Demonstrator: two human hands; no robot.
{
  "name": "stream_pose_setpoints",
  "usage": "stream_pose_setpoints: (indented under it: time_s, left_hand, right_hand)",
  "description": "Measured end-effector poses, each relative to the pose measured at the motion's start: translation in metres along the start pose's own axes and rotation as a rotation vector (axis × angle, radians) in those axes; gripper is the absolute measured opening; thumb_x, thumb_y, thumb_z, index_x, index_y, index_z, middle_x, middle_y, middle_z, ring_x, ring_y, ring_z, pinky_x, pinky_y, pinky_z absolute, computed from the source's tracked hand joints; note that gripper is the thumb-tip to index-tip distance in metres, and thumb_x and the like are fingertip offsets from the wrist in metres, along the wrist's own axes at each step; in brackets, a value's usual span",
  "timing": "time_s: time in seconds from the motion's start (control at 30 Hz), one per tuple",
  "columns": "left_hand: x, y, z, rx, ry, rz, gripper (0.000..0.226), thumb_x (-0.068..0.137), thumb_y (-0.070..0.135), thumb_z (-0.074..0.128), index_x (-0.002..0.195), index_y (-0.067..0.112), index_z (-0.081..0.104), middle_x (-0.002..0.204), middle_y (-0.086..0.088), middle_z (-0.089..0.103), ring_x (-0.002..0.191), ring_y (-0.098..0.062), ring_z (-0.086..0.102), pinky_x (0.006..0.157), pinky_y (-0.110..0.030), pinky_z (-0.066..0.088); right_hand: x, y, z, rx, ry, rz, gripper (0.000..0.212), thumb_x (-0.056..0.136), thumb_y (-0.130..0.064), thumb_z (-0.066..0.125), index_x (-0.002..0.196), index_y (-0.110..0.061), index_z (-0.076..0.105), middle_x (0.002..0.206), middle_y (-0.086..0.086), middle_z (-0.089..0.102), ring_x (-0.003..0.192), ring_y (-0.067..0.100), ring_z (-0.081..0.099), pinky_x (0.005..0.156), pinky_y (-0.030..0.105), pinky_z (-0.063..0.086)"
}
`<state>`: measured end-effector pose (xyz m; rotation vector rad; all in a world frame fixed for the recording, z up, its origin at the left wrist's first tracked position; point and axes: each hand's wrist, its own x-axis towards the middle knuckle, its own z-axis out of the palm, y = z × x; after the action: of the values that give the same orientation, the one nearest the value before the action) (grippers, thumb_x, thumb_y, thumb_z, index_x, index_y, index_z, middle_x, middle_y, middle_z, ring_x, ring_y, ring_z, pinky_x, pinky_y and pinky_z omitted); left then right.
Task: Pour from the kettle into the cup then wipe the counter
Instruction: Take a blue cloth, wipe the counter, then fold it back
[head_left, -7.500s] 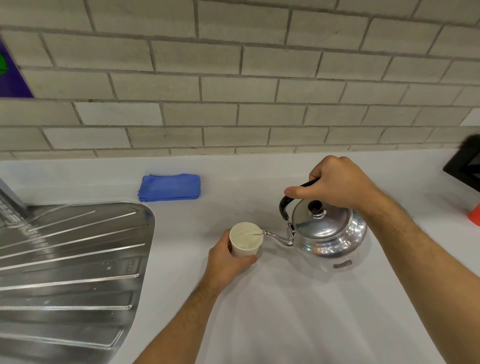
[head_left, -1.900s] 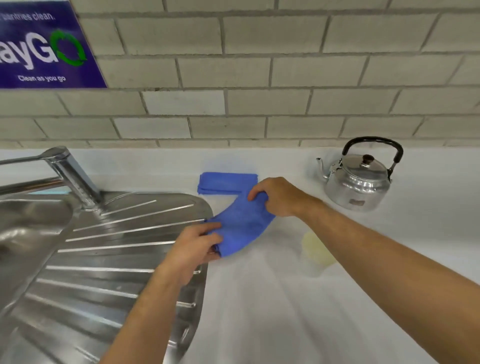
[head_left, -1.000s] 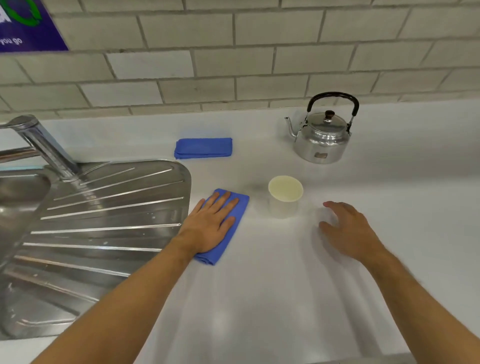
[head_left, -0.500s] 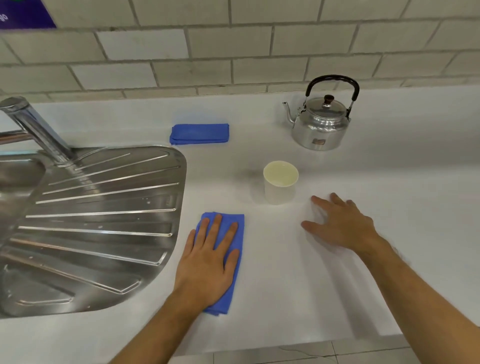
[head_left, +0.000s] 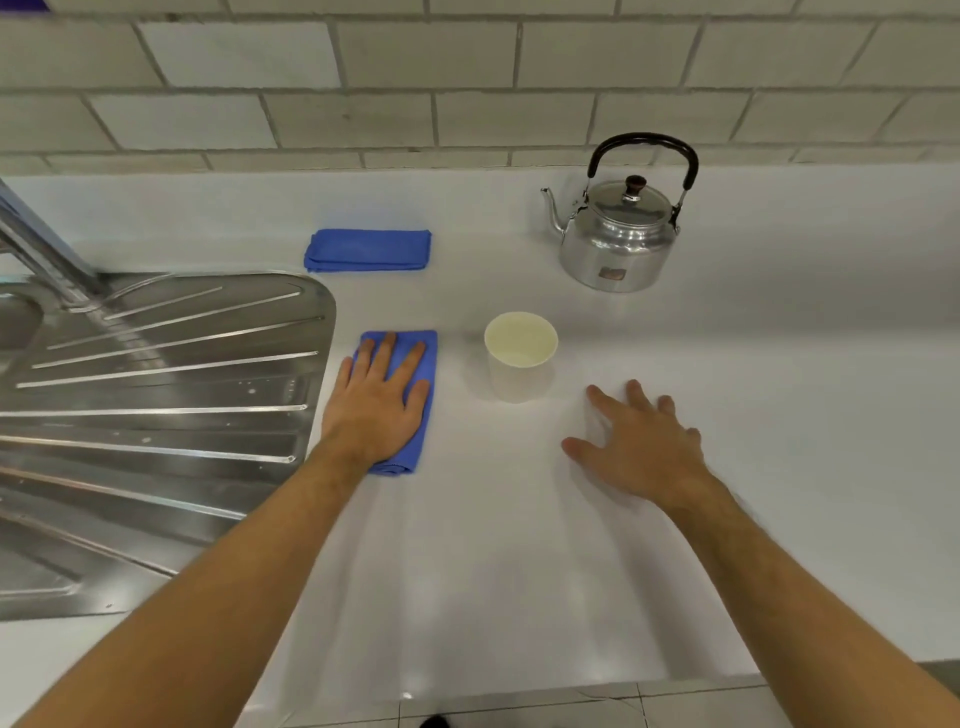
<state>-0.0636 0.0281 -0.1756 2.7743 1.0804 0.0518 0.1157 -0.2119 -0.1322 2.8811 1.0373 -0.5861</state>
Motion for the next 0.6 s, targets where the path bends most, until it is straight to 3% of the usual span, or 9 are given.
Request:
stream_pose_setpoints:
  time_s: [0.4, 0.6]
  left_hand:
    - [-0.123, 0.003, -0.001, -0.026, 0.004, -0.099, 0.066, 0.091, 0.058, 0.01, 0.152, 0.033, 0.003, 0.164, -0.002, 0.001, 0.15, -0.023, -0.003, 0.122, -0.041, -0.001]
    - [-0.171, 0.048, 0.008, -0.029, 0.034, -0.193, 0.068, 0.088, 0.059, 0.003, 0.151, 0.033, -0.003, 0.163, -0.004, 0.0, 0.15, -0.026, -0.003, 0.122, -0.043, 0.001]
  right_hand:
    - [-0.005, 0.003, -0.002, 0.029, -0.01, -0.013, 0.084, 0.081, -0.079, 0.041, 0.152, -0.044, 0.015, 0.165, 0.0, 0.009, 0.148, 0.04, 0.01, 0.11, 0.064, 0.024]
    - [-0.005, 0.002, 0.0, 0.026, -0.01, -0.019, 0.083, 0.081, -0.079, 0.04, 0.152, -0.044, 0.015, 0.165, 0.001, 0.009, 0.148, 0.041, 0.009, 0.11, 0.067, 0.023]
